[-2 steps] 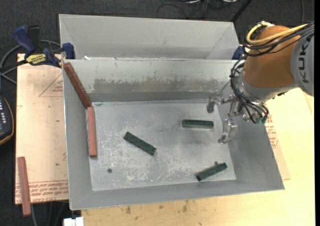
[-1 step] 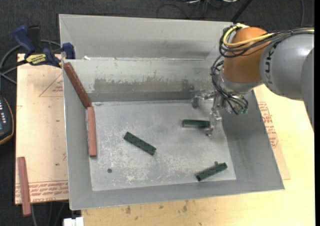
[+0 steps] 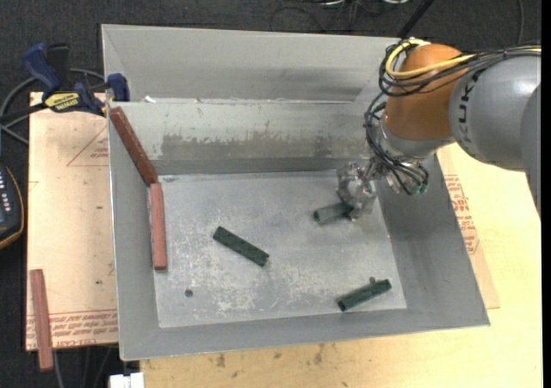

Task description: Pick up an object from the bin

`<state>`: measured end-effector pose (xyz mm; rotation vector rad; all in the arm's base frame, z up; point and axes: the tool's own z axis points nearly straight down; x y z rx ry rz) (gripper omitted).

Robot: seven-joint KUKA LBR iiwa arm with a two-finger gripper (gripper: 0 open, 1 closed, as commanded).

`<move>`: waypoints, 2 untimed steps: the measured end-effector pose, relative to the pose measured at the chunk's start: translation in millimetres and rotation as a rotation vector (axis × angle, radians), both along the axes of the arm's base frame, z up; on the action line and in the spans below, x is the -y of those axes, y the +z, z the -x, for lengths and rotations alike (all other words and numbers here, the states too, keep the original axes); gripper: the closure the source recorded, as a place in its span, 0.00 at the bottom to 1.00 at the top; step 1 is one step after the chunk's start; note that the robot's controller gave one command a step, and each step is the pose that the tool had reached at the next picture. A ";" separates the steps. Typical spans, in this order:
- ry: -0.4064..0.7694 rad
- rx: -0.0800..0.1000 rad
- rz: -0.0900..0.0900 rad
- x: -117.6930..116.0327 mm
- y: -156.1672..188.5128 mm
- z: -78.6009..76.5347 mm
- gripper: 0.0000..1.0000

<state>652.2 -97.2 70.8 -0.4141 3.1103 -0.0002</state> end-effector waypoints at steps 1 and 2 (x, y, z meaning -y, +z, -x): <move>0.073 0.009 0.003 25.2 128.3 -3.1 1.00; 0.191 0.007 0.004 41.3 201.8 26.8 1.00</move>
Offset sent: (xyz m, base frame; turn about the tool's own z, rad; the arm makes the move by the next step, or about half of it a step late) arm 0.0006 -0.0244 0.1225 -0.0776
